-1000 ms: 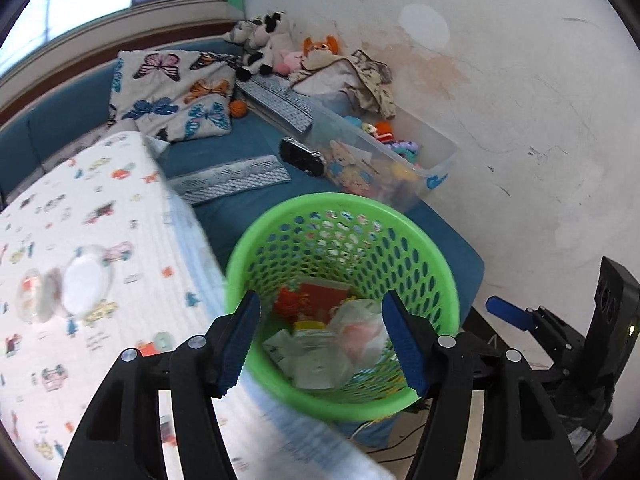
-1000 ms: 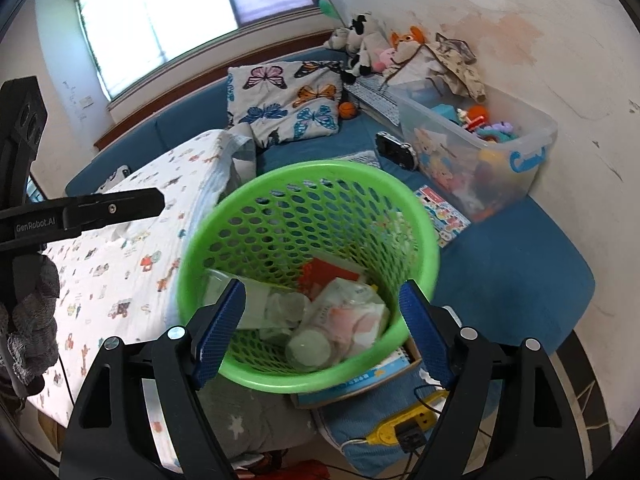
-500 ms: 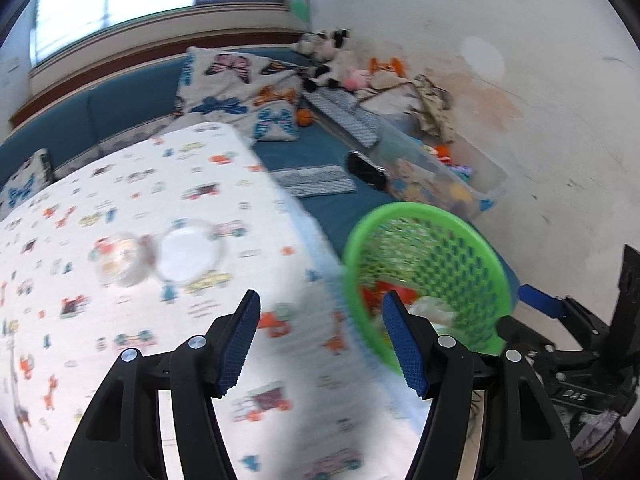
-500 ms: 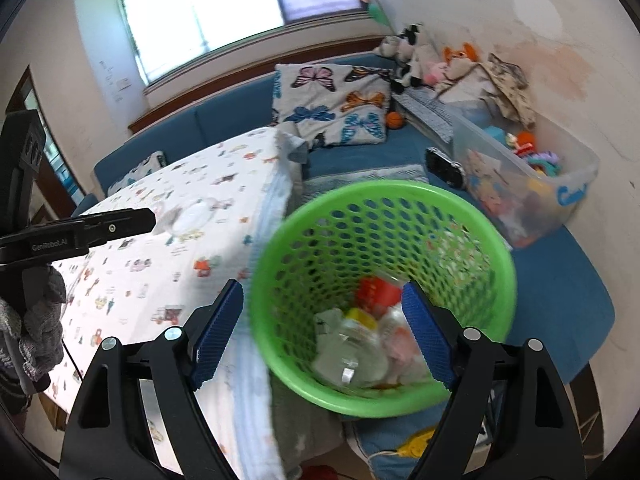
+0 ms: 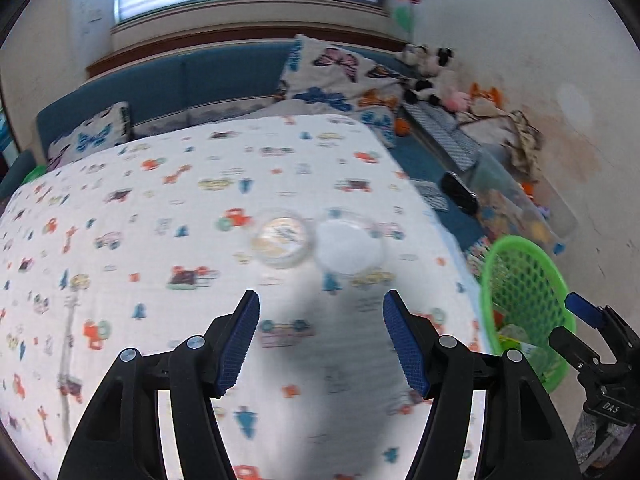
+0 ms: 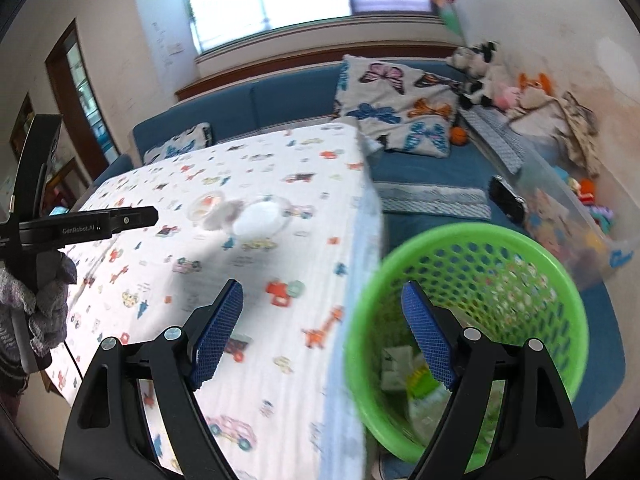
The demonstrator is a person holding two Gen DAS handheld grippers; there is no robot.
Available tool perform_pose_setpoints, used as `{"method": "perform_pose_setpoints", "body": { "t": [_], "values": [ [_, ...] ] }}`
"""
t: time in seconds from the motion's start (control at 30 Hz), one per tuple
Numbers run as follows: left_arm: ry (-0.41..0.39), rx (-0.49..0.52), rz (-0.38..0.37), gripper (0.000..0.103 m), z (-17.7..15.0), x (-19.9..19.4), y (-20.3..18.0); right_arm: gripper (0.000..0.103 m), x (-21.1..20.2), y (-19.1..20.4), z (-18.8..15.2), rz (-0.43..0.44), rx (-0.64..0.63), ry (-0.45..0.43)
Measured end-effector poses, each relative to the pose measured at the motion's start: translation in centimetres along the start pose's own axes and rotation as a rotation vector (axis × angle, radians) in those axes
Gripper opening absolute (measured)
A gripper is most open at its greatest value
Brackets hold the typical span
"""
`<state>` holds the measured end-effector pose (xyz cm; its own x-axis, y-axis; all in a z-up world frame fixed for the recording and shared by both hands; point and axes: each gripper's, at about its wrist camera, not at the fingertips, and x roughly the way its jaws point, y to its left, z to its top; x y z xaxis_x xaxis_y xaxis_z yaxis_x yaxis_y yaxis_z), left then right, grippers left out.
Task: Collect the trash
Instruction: 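Move both tools back toward the clear plastic cups on the bed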
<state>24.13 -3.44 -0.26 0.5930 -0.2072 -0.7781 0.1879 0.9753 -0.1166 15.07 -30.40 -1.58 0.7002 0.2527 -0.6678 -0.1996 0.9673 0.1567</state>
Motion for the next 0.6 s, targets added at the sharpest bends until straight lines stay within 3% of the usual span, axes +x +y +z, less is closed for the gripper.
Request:
{"method": "perform_pose_setpoints", "body": {
  "t": [0.27, 0.6],
  "values": [
    [-0.008, -0.050, 0.048, 0.067, 0.8, -0.1, 4.1, 0.081, 3.6, 3.5, 2.2, 0.051, -0.082, 0.029],
    [-0.006, -0.099, 0.058, 0.070, 1.8, 0.9, 6.4, 0.086, 10.3, 6.3, 3.5, 0.130, -0.148, 0.097]
  ]
}}
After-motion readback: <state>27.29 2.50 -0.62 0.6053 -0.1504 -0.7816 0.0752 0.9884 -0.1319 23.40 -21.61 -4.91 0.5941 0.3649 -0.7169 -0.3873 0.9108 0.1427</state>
